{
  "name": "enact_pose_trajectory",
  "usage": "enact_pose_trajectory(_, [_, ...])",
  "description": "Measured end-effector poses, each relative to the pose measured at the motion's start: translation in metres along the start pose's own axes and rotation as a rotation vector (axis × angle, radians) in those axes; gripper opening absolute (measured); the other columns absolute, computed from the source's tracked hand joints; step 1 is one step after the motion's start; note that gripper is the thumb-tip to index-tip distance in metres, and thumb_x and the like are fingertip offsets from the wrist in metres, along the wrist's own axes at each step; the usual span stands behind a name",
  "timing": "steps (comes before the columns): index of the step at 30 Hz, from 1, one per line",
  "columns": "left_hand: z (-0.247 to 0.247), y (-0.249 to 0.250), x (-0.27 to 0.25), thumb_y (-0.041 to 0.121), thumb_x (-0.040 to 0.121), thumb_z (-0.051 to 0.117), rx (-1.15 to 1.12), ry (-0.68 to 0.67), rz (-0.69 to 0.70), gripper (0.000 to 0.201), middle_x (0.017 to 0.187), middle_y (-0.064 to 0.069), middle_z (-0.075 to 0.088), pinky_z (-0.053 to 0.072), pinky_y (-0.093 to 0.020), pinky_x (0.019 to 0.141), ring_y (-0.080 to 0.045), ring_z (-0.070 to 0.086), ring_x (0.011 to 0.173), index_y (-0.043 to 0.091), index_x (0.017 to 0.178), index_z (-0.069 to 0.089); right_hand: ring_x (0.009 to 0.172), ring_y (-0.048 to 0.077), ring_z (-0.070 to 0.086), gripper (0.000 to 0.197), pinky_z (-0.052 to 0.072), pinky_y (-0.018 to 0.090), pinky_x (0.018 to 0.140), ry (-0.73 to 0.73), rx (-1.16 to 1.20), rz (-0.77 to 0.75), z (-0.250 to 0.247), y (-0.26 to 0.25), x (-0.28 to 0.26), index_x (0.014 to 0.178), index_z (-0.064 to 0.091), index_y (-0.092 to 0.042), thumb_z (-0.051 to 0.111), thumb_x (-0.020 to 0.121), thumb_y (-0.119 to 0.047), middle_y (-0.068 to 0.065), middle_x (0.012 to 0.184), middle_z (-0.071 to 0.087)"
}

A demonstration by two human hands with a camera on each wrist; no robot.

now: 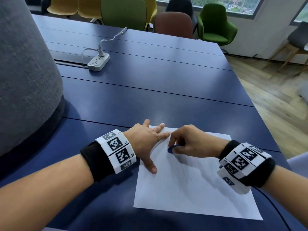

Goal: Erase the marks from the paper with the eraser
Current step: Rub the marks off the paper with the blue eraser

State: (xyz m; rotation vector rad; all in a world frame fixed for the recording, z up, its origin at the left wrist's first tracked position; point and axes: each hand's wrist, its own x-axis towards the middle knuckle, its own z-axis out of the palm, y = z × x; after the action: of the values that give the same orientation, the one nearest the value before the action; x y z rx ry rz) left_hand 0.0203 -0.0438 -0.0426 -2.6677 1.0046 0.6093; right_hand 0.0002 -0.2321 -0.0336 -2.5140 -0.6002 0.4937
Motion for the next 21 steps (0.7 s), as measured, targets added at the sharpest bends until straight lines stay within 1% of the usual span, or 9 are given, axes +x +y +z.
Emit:
enact_pose_trajectory(2, [0.000, 0.000, 0.000, 0.072, 0.059, 0.077, 0.004, -0.002, -0.005, 0.126, 0.164, 0.009, -0.004, 0.032, -0.034, 0.074, -0.034, 0.023, 0.134, 0.041, 0.154, 0.000, 0.050, 0.006, 0.049, 0.005, 0.036, 0.010, 0.051, 0.025, 0.015, -0.012, 0.002, 0.002, -0.003, 0.082, 0.073, -0.019, 0.071, 0.081, -0.015, -0.010, 0.053, 0.052])
enact_pose_trajectory(5, [-0.001, 0.000, 0.000, 0.071, 0.059, 0.077, 0.000, -0.019, -0.010, 0.127, 0.164, 0.009, -0.005, 0.032, -0.036, 0.076, -0.036, 0.021, 0.136, 0.039, 0.154, -0.001, 0.053, 0.008, 0.048, 0.008, 0.037, 0.013, 0.053, -0.153, -0.016, -0.045, 0.007, -0.004, -0.014, 0.081, 0.073, -0.026, 0.070, 0.080, -0.018, -0.009, 0.057, 0.055])
enact_pose_trajectory(6, [-0.001, 0.001, 0.000, 0.071, 0.059, 0.077, -0.004, -0.023, -0.010, 0.127, 0.164, 0.009, -0.005, 0.032, -0.036, 0.076, -0.036, 0.020, 0.136, 0.039, 0.154, -0.001, 0.052, 0.008, 0.049, 0.007, 0.037, 0.013, 0.052, -0.165, -0.024, -0.038, 0.006, -0.005, -0.013, 0.081, 0.073, -0.026, 0.071, 0.080, -0.019, -0.010, 0.056, 0.056])
enact_pose_trajectory(9, [0.000, 0.001, 0.001, 0.070, 0.059, 0.078, -0.007, -0.018, -0.009, 0.127, 0.164, 0.009, -0.005, 0.032, -0.036, 0.075, -0.036, 0.021, 0.136, 0.040, 0.154, -0.002, 0.046, 0.004, 0.052, 0.001, 0.038, 0.010, 0.048, -0.004, 0.016, 0.009, -0.001, 0.002, -0.005, 0.083, 0.073, -0.019, 0.073, 0.082, -0.019, -0.013, 0.049, 0.054])
enact_pose_trajectory(11, [0.000, 0.001, 0.002, 0.071, 0.059, 0.078, -0.006, -0.021, -0.009, 0.127, 0.164, 0.010, -0.006, 0.033, -0.036, 0.075, -0.036, 0.020, 0.136, 0.040, 0.154, -0.002, 0.048, 0.005, 0.051, 0.002, 0.037, 0.010, 0.049, 0.015, 0.023, 0.005, 0.000, 0.005, -0.007, 0.082, 0.073, -0.019, 0.072, 0.081, -0.018, -0.011, 0.050, 0.053])
enact_pose_trajectory(15, [-0.002, 0.002, 0.001, 0.071, 0.059, 0.078, -0.004, -0.030, -0.010, 0.127, 0.164, 0.010, -0.006, 0.032, -0.036, 0.077, -0.035, 0.022, 0.134, 0.039, 0.154, 0.000, 0.055, 0.005, 0.051, 0.008, 0.037, 0.011, 0.053, -0.183, -0.023, -0.021, 0.007, -0.004, -0.020, 0.085, 0.075, -0.026, 0.073, 0.079, -0.022, -0.011, 0.060, 0.056])
enact_pose_trajectory(16, [-0.002, 0.002, 0.001, 0.070, 0.059, 0.078, -0.005, -0.030, -0.010, 0.127, 0.164, 0.010, -0.006, 0.032, -0.036, 0.077, -0.034, 0.022, 0.134, 0.039, 0.154, 0.000, 0.056, 0.003, 0.051, 0.007, 0.037, 0.011, 0.053, -0.152, -0.036, -0.004, 0.005, -0.003, -0.016, 0.085, 0.074, -0.027, 0.074, 0.079, -0.024, -0.011, 0.061, 0.057])
enact_pose_trajectory(19, [-0.002, 0.003, 0.000, 0.070, 0.060, 0.078, -0.007, -0.018, -0.005, 0.125, 0.164, 0.010, -0.005, 0.032, -0.034, 0.076, -0.033, 0.024, 0.132, 0.042, 0.153, -0.001, 0.057, -0.001, 0.053, 0.005, 0.039, 0.015, 0.057, 0.049, -0.065, 0.045, -0.001, 0.007, 0.003, 0.084, 0.073, -0.029, 0.073, 0.079, -0.028, -0.011, 0.064, 0.060])
enact_pose_trajectory(21, [-0.003, 0.002, -0.001, 0.070, 0.060, 0.078, -0.002, -0.015, -0.002, 0.124, 0.164, 0.010, -0.004, 0.032, -0.034, 0.075, -0.033, 0.025, 0.132, 0.043, 0.153, -0.001, 0.057, -0.001, 0.053, 0.005, 0.038, 0.013, 0.056, 0.073, -0.050, 0.044, 0.000, 0.009, 0.005, 0.084, 0.073, -0.028, 0.073, 0.079, -0.026, -0.010, 0.064, 0.059])
